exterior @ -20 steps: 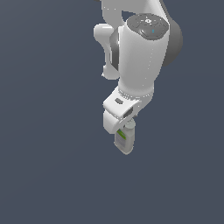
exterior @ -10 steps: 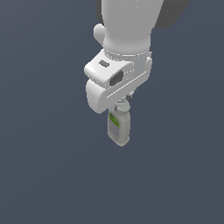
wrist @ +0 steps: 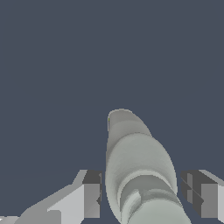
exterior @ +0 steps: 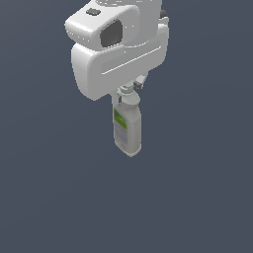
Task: Pick up the object and move it to a goal position.
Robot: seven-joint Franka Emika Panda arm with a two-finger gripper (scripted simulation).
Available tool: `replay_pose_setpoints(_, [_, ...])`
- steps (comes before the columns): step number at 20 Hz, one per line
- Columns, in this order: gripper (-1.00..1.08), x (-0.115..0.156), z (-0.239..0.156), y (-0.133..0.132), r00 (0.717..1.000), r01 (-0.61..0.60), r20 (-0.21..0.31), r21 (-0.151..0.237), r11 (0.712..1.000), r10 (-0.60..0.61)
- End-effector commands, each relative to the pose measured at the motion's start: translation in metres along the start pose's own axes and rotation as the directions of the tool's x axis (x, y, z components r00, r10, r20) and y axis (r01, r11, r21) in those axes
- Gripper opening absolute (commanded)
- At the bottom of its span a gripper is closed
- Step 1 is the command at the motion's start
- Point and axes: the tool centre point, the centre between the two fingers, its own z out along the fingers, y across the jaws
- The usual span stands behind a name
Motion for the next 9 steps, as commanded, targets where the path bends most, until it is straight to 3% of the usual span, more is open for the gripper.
replay_pose_setpoints(1, [-1.00,-0.002,-0.017,0.002,1.000,0.001,-0.008,-0.008,1.000,-0.001])
replay_pose_setpoints(9, [-1.00,-0.005,-0.027,0.005,1.000,0.000,-0.008,-0.008,1.000,0.000])
